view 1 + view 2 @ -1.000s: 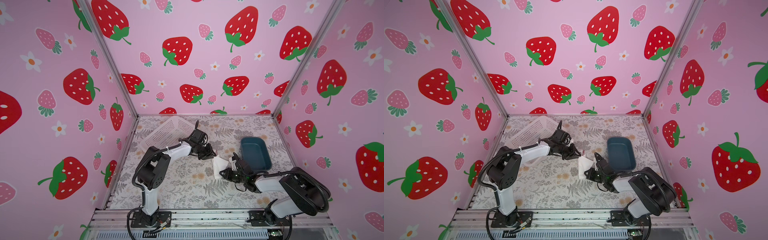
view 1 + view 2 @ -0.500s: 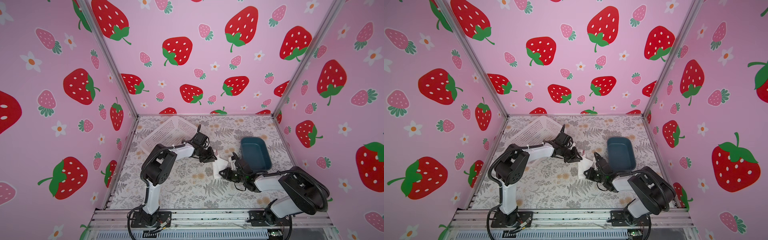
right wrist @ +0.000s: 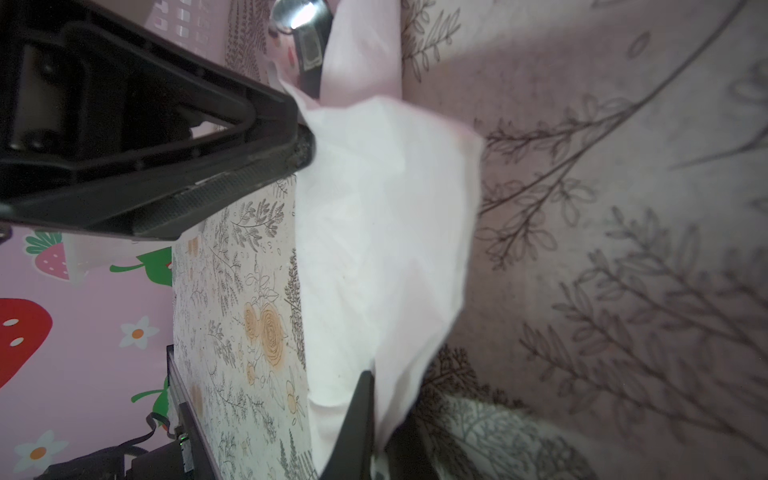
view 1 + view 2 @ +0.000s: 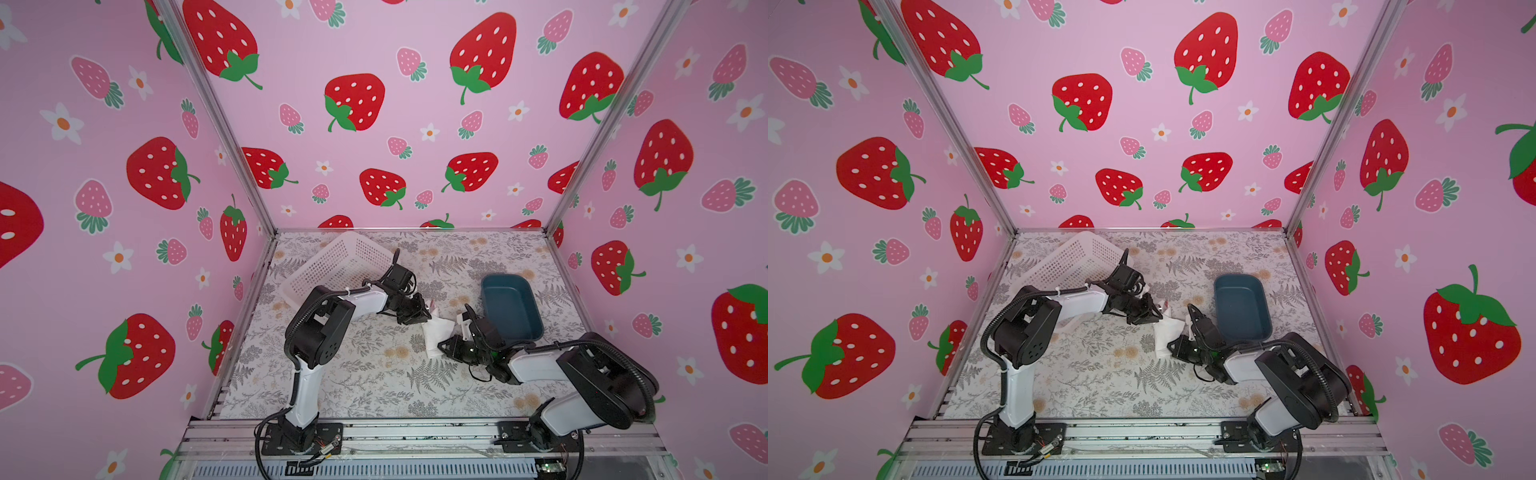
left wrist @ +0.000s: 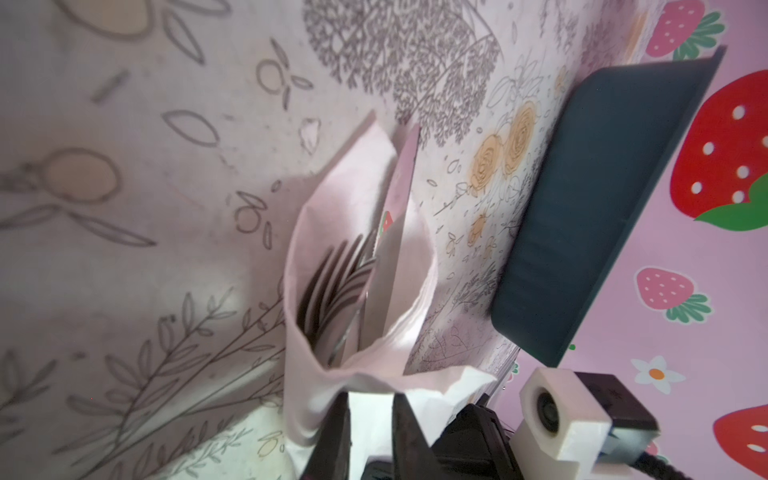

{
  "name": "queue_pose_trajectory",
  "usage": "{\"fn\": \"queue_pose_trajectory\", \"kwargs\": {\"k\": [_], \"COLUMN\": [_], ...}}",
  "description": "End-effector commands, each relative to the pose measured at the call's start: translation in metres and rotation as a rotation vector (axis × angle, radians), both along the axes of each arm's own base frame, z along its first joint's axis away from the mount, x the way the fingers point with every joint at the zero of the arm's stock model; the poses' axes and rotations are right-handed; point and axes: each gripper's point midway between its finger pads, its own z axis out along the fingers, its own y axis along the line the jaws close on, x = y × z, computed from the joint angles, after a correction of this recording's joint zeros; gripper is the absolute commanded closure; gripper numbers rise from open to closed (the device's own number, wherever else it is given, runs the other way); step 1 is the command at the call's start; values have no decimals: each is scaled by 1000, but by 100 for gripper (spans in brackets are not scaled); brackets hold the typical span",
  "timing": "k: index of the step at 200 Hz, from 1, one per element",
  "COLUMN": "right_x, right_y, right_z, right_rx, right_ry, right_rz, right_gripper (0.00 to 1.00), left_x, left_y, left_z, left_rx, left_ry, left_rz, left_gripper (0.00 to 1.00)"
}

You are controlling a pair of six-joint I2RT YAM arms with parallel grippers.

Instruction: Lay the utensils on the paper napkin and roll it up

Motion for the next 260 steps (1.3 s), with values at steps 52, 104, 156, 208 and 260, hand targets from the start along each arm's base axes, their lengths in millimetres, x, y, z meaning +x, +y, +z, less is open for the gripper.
{"fn": "queue_pose_trajectory", "kwargs": {"k": [52,104,156,208,260], "right_x": [-15,-16,-16,-16,-14], "right_y": [-15,-17,-16,-16,-15], "right_z": [-29,-31,-31,-31,-30], "right_rx": [-104,-114,-113,-114,-112], "right_ry": [100,103,103,103,100], "right_rz": [-2,2,5,3,3], "right_gripper": [90,91,90,90,90], "left_x": [26,32,29,30,5], "left_y": [7,11,13,6,10], "left_z": [8,-13,-19,45,66], "left_rx": [6,79,99,39,35], "left_ry": [-46,-34,-32,-142,-157], "left_rz": [34,34,18,-12,-24], "left_gripper": [83,85,84,70,69]}}
